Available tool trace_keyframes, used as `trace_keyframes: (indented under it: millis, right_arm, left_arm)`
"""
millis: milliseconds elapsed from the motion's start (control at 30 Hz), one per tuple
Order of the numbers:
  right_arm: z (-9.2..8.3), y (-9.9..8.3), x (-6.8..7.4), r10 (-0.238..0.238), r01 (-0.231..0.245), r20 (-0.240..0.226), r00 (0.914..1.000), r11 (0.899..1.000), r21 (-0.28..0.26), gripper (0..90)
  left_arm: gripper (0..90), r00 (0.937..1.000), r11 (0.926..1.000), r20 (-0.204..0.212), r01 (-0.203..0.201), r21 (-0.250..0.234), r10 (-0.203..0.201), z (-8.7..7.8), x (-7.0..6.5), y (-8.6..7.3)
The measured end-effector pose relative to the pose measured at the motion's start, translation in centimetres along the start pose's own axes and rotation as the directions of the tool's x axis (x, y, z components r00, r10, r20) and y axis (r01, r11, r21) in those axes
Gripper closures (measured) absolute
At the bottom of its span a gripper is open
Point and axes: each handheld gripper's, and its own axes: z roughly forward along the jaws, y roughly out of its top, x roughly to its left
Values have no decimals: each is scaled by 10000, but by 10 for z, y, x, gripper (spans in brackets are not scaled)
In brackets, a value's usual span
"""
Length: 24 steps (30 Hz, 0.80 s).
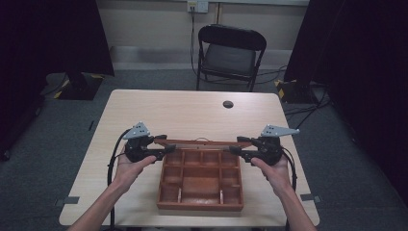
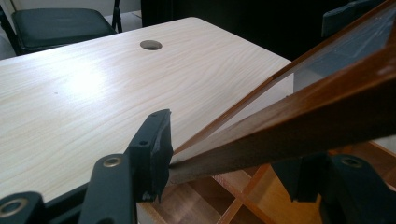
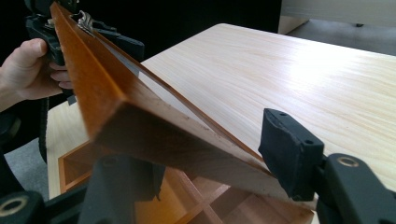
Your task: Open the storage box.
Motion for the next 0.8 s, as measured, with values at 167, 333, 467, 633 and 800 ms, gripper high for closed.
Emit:
trace_keyframes:
  millis: [167, 333, 467, 633, 800]
  right_arm:
    - [4, 0, -5, 47, -47, -63, 10000, 10000, -73, 430]
    - [7, 2, -8, 80, -80, 50, 10000, 9999, -105, 437]
    - [11, 1, -13, 169, -168, 186, 9997, 9999, -33, 436]
    - [14, 2, -20, 327, -322, 279, 9991, 9993, -191, 436]
    - [19, 5, -28, 372, -368, 275, 9989, 9992, -134, 437]
  left_arm:
    - [430, 10000, 10000, -27, -68, 49, 68, 1, 3, 3]
    - [441, 9999, 9999, -69, 112, 96, -111, 6, 7, 3]
    - [447, 9999, 9998, -57, 118, 165, -117, 10, 10, 4]
    - [462, 9999, 9998, -57, 163, 136, -162, 13, 16, 7]
    - [477, 9997, 9997, -35, 256, 41, -256, 15, 21, 9]
